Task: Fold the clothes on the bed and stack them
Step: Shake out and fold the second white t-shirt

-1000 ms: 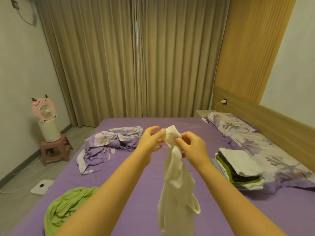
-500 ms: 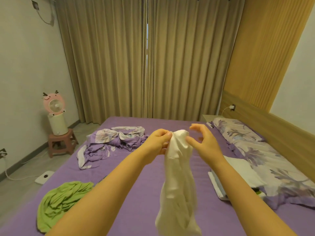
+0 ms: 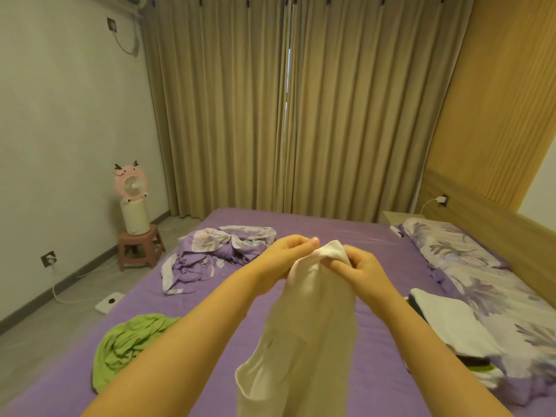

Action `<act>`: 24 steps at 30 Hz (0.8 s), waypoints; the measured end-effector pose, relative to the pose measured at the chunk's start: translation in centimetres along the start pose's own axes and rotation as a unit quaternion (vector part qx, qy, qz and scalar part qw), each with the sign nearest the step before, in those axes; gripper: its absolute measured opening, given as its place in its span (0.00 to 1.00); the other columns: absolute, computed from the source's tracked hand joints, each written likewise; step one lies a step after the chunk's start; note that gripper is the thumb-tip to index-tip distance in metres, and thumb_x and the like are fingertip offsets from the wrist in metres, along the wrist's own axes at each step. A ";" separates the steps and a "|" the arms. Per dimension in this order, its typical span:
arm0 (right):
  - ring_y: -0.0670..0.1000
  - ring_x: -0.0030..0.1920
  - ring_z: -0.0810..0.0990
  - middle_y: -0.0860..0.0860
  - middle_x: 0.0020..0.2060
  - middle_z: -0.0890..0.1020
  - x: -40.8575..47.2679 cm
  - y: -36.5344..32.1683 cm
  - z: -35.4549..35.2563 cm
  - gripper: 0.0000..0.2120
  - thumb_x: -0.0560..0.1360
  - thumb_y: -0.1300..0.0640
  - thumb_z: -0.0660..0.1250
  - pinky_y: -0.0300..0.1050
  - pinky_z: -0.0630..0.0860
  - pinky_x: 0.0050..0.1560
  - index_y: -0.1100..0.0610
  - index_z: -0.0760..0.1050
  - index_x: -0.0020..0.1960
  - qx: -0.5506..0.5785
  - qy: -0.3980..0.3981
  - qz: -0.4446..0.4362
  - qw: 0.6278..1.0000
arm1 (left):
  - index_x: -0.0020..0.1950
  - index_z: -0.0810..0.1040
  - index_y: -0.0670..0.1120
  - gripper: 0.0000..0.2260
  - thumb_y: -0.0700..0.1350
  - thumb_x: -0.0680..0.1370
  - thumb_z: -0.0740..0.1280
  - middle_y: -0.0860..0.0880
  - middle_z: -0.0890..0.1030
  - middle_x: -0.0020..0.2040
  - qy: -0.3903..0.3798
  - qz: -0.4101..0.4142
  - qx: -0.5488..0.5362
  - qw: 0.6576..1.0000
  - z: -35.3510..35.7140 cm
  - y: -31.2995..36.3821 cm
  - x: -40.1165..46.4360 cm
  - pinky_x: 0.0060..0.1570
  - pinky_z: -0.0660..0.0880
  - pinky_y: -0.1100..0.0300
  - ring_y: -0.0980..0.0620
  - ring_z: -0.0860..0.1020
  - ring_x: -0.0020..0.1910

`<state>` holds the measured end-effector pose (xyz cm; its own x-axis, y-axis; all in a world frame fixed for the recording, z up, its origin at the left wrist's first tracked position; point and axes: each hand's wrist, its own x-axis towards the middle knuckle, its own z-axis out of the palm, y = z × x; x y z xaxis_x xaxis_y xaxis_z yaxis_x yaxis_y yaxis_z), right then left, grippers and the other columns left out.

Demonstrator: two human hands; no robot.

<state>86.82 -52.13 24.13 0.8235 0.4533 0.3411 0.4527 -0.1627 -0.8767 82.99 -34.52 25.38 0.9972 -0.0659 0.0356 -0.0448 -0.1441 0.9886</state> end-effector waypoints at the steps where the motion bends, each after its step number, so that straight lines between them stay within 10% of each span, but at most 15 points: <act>1: 0.44 0.37 0.75 0.53 0.38 0.81 0.2 -0.1 0.1 0.04 0.76 0.61 0.67 0.39 0.72 0.38 0.56 0.81 0.45 0.014 0.012 0.001 1.000 | 0.53 0.77 0.45 0.17 0.59 0.77 0.65 0.52 0.80 0.43 -0.018 -0.014 0.008 1.000 -0.5 -0.8 -0.6 0.42 0.74 0.62 0.55 0.78 0.41; 8: 0.47 0.38 0.75 0.50 0.37 0.79 1.6 -0.2 0.4 0.02 0.73 0.59 0.70 0.37 0.71 0.39 0.57 0.80 0.43 0.020 0.040 0.004 0.999 | 0.56 0.74 0.42 0.14 0.40 0.73 0.72 0.48 0.80 0.48 -0.002 -0.023 0.061 0.998 -1.5 -5.2 -1.6 0.48 0.76 0.53 0.53 0.79 0.46; 12: 0.47 0.46 0.78 0.48 0.47 0.80 1.3 0.5 -0.8 0.06 0.72 0.61 0.71 0.39 0.74 0.43 0.55 0.78 0.48 0.016 0.062 0.045 0.997 | 0.53 0.78 0.38 0.11 0.43 0.75 0.66 0.46 0.78 0.43 0.021 0.023 0.057 0.998 -1.8 -3.6 -0.7 0.41 0.71 0.60 0.54 0.76 0.39; 18: 0.44 0.46 0.82 0.47 0.45 0.84 0.5 0.3 -1.6 0.15 0.73 0.53 0.71 0.40 0.76 0.48 0.49 0.73 0.58 0.043 -0.027 0.089 0.995 | 0.57 0.80 0.46 0.09 0.42 0.80 0.62 0.50 0.83 0.52 -0.066 0.050 0.107 0.991 -0.5 0.0 1.7 0.55 0.76 0.59 0.55 0.80 0.53; 24: 0.40 0.33 0.75 0.45 0.33 0.80 0.9 0.0 -2.5 0.06 0.76 0.58 0.67 0.32 0.71 0.34 0.53 0.80 0.41 0.014 0.035 0.049 0.998 | 0.55 0.77 0.45 0.08 0.44 0.77 0.69 0.46 0.79 0.45 -0.056 0.048 0.143 0.987 -0.8 0.9 2.9 0.44 0.73 0.57 0.52 0.77 0.43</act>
<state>88.44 -53.92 25.33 0.8859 0.3731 0.2755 0.3601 -0.1790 -0.9156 85.89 -34.09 26.45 0.9753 -0.1998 0.0943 -0.1696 -0.4033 0.8992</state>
